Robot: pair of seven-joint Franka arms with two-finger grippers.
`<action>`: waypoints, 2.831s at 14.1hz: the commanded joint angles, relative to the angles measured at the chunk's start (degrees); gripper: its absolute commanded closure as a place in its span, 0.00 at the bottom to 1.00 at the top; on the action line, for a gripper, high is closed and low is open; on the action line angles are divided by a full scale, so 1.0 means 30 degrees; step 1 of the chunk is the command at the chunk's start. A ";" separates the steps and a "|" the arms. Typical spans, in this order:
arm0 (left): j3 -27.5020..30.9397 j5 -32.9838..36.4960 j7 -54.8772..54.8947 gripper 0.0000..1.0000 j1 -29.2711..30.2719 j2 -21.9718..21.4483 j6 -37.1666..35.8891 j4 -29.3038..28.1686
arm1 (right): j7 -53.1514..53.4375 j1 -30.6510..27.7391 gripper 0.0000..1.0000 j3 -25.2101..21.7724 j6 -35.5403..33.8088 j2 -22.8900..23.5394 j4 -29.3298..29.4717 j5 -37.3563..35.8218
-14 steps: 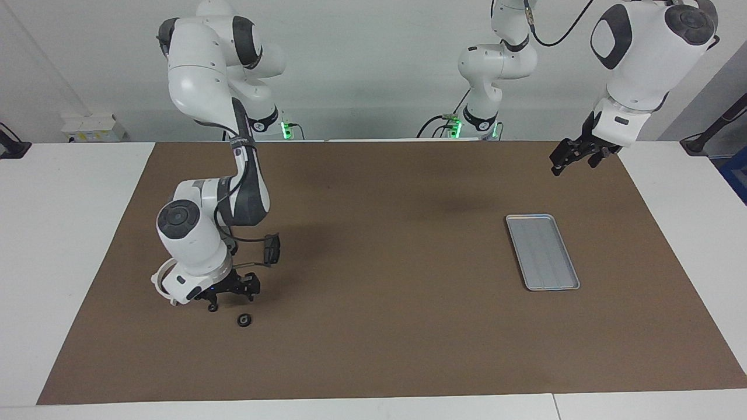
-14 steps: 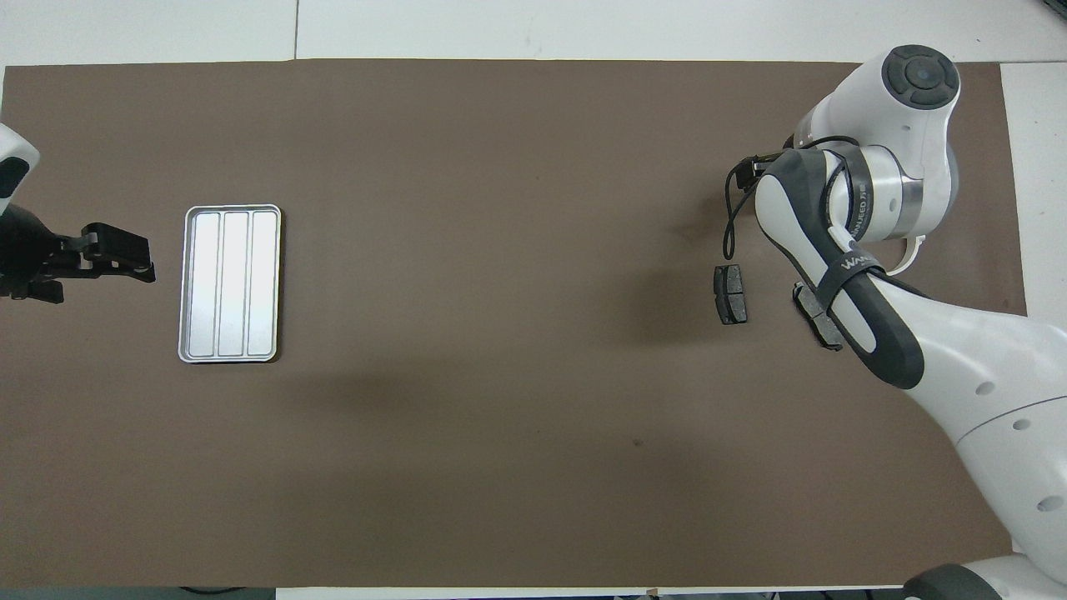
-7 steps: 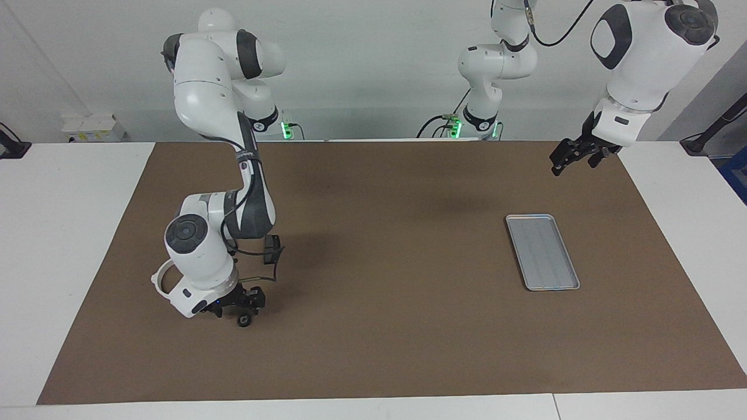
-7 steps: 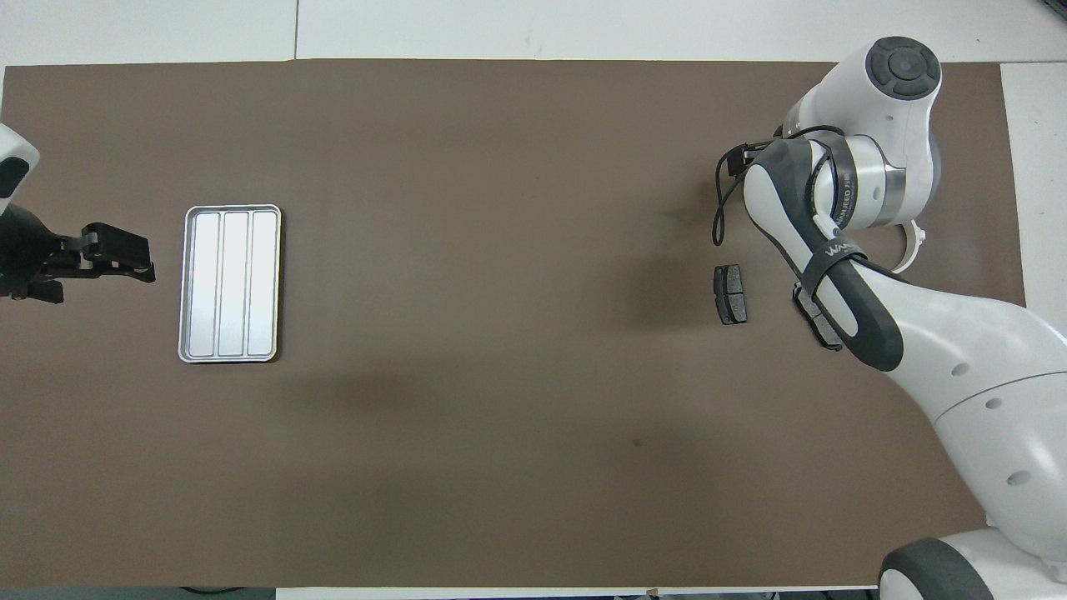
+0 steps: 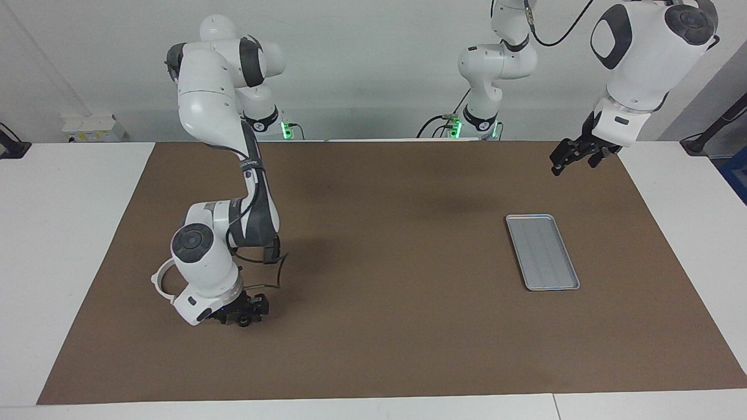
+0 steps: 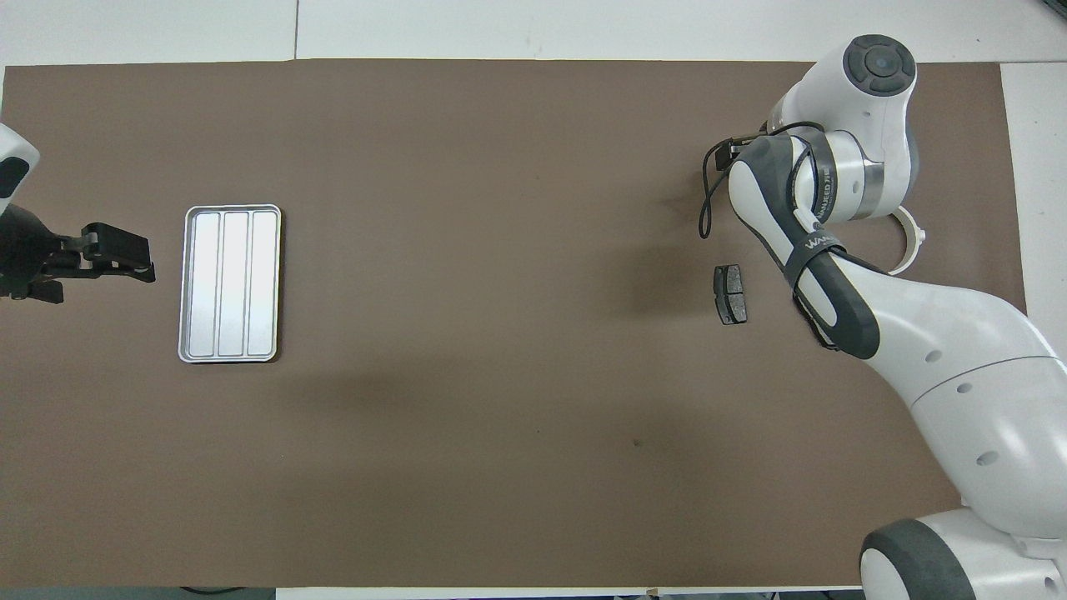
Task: Pick bearing gear from pile to tray
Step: 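Grasp the black bearing farther from the robot with the right gripper, then carry the bearing to the table center and release it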
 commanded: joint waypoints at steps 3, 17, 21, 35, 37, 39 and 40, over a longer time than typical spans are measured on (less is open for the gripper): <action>0.0056 -0.0223 0.0086 0.00 -0.0021 -0.0467 0.0109 -0.0383 | 0.0381 -0.0144 0.30 0.0269 -0.0007 0.0402 0.0629 -0.0261; 0.0056 -0.0223 0.0086 0.00 -0.0021 -0.0467 0.0109 -0.0383 | 0.0410 -0.0115 1.00 0.0386 -0.0413 0.0579 0.1185 -0.0261; 0.0056 -0.0223 0.0086 0.00 -0.0021 -0.0467 0.0109 -0.0383 | 0.3503 0.1286 1.00 0.0357 -0.2962 0.0549 0.3088 0.0002; 0.0027 -0.0223 0.0086 0.00 -0.0021 -0.0467 0.0109 -0.0383 | 2.2898 0.9692 1.00 0.0183 -0.1534 0.1337 0.3265 -0.0201; 0.0056 -0.0223 0.0086 0.00 -0.0021 -0.0467 0.0109 -0.0383 | 2.4515 1.0575 1.00 0.0035 -0.1150 0.1806 0.3353 -0.0232; 0.0056 -0.0223 0.0086 0.00 -0.0021 -0.0467 0.0109 -0.0383 | 2.6007 1.1510 1.00 -0.0401 -0.0713 0.2217 0.3383 -0.0232; 0.0027 -0.0223 0.0086 0.00 -0.0021 -0.0467 0.0109 -0.0383 | 2.6247 1.1835 1.00 -0.0753 -0.0623 0.2422 0.3383 -0.0232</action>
